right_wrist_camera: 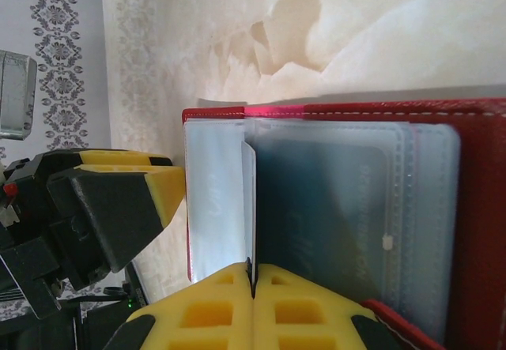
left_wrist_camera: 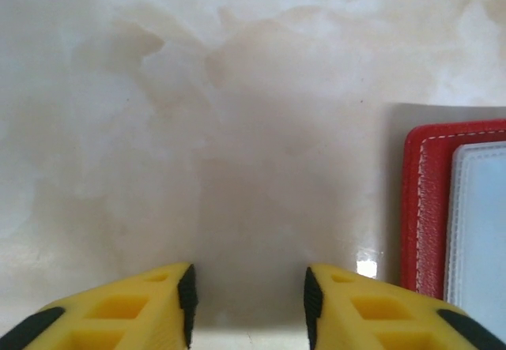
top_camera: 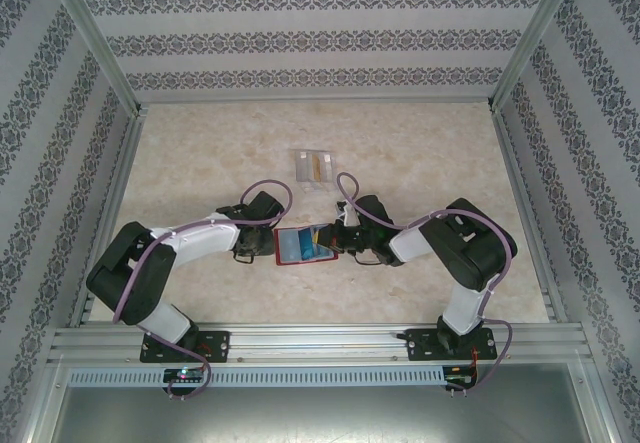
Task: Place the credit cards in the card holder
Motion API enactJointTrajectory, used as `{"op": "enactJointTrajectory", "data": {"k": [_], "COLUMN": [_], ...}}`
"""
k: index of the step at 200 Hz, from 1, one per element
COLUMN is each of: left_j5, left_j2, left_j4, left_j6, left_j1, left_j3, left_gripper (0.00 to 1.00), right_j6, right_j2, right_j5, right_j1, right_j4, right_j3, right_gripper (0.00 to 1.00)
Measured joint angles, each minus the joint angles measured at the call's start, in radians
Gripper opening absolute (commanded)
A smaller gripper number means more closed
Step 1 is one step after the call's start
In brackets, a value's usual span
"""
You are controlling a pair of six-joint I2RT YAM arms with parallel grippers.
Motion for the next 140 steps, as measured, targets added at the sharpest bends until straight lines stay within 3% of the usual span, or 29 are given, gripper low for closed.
{"op": "enactJointTrajectory", "data": {"k": [140], "left_j5": [0.009], "left_j2": [0.051], "left_j4": [-0.034], "left_j6": [0.007], "left_j1": [0.000], "left_j3": [0.054], "left_gripper": [0.31], "right_j6": [0.122], "right_j2": [0.068], "right_j5": [0.077], "right_j1": [0.068], "right_j4": [0.120], "right_j3": [0.029], "right_gripper": [0.04]}}
